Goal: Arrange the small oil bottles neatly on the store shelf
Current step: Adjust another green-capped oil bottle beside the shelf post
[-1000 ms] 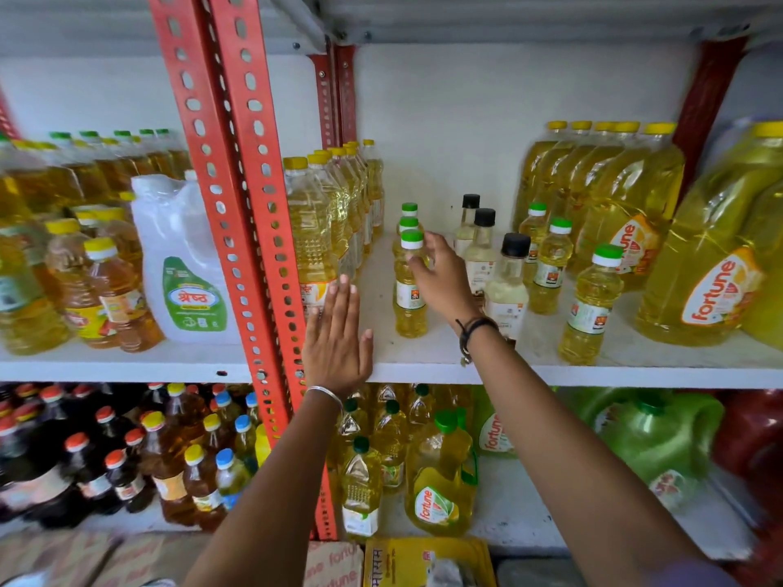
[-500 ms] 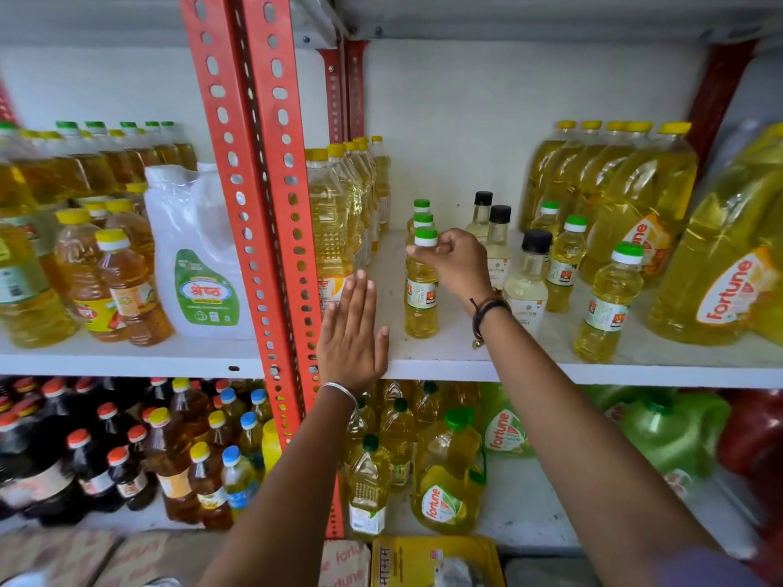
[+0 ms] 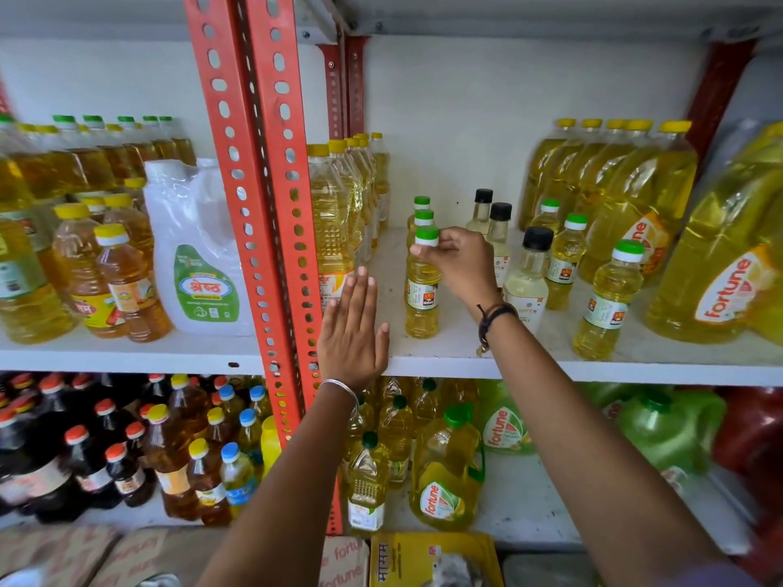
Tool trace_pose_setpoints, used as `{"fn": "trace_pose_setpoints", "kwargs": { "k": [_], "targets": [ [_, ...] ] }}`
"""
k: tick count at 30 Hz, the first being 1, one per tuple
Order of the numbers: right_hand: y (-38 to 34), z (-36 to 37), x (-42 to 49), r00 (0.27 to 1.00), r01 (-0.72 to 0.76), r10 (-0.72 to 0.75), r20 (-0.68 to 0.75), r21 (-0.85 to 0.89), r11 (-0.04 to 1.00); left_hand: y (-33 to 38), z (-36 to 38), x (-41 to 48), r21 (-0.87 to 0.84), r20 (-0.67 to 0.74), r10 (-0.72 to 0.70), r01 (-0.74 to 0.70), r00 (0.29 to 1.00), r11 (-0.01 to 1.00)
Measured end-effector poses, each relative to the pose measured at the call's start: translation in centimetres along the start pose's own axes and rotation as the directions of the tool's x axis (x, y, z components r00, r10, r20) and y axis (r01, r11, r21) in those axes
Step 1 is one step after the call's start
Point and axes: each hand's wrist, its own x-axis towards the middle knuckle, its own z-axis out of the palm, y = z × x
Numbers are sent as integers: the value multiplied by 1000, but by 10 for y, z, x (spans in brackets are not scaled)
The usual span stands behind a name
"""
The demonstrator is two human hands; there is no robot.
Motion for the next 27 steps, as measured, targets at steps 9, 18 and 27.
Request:
{"fn": "trace_pose_setpoints", "kwargs": {
  "k": [9, 18, 27],
  "targets": [
    [-5, -10, -22, 999, 37, -37, -3, 64, 997, 0, -2, -1, 7, 4, 0, 0, 1000, 1000],
    [-8, -12, -29, 999, 52, -51, -12, 54, 997, 0, -1, 0, 16, 24, 0, 0, 1000, 1000],
    [-8, -15, -29, 998, 54, -54, -25, -6, 999, 0, -2, -1, -3, 30, -1, 1, 1000, 1000]
  ]
}}
